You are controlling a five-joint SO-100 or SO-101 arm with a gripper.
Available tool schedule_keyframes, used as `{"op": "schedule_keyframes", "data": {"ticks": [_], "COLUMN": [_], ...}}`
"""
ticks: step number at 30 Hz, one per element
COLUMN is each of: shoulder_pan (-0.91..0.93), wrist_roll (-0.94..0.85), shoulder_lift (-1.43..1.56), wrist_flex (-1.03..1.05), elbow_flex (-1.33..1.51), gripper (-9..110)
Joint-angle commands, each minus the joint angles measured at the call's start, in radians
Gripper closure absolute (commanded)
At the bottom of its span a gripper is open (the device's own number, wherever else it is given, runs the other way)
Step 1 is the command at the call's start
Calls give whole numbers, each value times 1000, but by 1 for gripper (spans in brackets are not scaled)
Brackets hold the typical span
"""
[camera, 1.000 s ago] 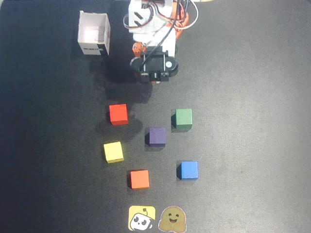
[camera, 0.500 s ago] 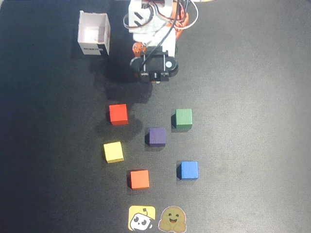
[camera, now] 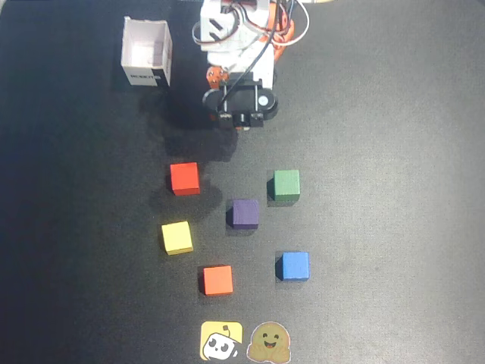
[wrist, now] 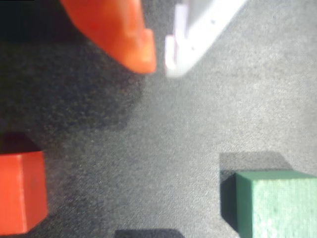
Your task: Put the purple cube on top of the yellow cube.
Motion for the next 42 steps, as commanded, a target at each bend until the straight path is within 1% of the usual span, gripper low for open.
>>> {"op": "schedule_keyframes", "data": {"ticks": [1, 20, 23, 26, 30, 33, 37, 39, 42], "shoulder_pan": [0, 8, 8, -2, -2, -9, -21, -32, -61], "wrist_roll": [2, 2, 48, 34, 28, 29, 34, 52, 92], "shoulder_lift": [11, 11, 11, 11, 11, 11, 6, -28, -141], "wrist_flex": [2, 2, 3, -12, -15, -35, -46, -67, -114], "elbow_flex": [-5, -5, -5, -5, -5, -6, -17, -31, -83], "gripper": [101, 101, 101, 95, 94, 91, 89, 87, 87]}}
